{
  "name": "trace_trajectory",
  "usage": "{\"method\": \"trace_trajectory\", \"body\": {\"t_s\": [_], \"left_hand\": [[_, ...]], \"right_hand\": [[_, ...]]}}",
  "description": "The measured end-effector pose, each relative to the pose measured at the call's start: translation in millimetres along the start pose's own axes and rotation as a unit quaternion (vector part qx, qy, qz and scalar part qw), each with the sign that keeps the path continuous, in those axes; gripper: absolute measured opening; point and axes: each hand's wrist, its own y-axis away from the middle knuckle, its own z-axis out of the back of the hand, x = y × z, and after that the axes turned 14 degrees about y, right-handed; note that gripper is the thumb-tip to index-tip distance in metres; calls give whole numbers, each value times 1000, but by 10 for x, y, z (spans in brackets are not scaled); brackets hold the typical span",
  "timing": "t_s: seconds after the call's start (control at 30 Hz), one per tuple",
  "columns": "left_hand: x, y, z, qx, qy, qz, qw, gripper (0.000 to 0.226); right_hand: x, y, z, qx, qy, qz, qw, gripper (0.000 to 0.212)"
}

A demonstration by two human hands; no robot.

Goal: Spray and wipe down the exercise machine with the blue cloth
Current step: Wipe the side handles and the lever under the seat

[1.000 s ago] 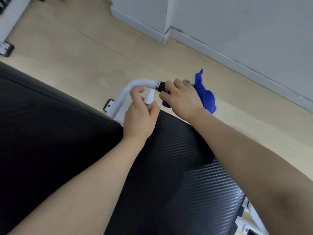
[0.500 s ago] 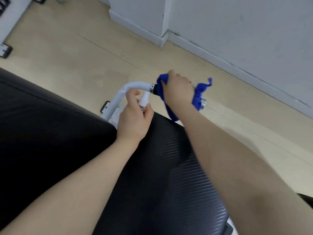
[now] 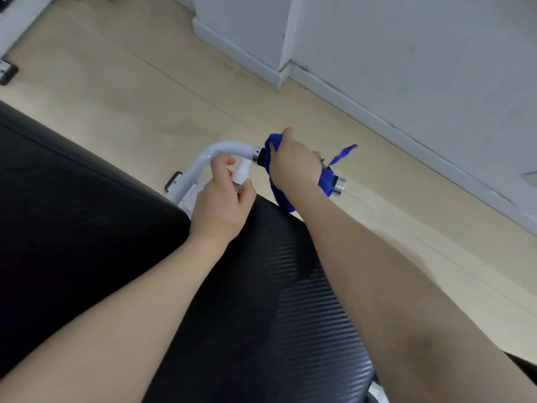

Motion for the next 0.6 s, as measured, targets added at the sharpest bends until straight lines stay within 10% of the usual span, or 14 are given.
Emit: {"method": "trace_trajectory", "body": {"t_s": [0.3, 0.4, 0.6], "left_hand": [[-27, 21, -12, -12, -37, -13, 999, 41], [-119, 83, -8, -15, -56, 7, 998, 37], [-234, 508, 222, -7, 179, 139, 974, 30]], "right_hand": [[-1014, 436, 36, 49, 117, -14, 992, 5], [-1215, 847, 60, 113, 15, -5, 993, 18], [-1145, 1440, 208, -25, -153, -56, 986, 21]]}}
